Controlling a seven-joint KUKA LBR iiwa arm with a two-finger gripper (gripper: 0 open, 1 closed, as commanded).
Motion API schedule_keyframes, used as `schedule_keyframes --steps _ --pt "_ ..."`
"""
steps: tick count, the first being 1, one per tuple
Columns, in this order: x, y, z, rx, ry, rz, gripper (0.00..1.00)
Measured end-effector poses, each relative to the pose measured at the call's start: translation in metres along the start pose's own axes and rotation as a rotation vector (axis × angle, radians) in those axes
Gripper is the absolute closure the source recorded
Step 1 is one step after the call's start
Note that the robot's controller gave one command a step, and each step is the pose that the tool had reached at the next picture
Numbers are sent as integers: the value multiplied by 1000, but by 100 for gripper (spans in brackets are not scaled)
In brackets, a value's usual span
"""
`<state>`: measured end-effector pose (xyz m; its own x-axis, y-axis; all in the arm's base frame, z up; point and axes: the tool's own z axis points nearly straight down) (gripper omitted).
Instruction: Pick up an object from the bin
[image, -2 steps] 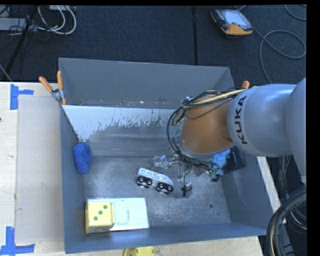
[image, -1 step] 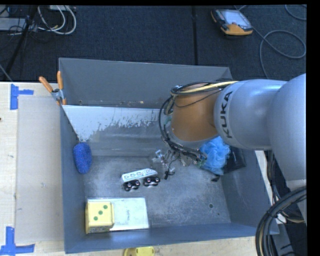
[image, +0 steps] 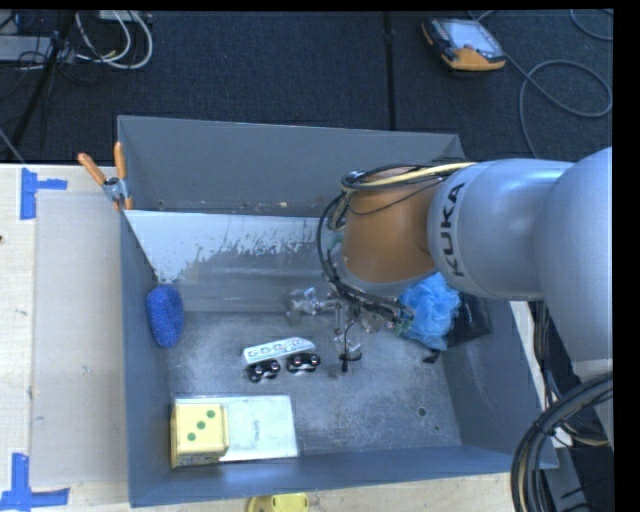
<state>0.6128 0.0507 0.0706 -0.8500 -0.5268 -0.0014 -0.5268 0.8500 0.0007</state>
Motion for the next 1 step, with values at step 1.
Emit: schedule_keyframes --steps 1 --pt "0 0 0 0 0 0 0"
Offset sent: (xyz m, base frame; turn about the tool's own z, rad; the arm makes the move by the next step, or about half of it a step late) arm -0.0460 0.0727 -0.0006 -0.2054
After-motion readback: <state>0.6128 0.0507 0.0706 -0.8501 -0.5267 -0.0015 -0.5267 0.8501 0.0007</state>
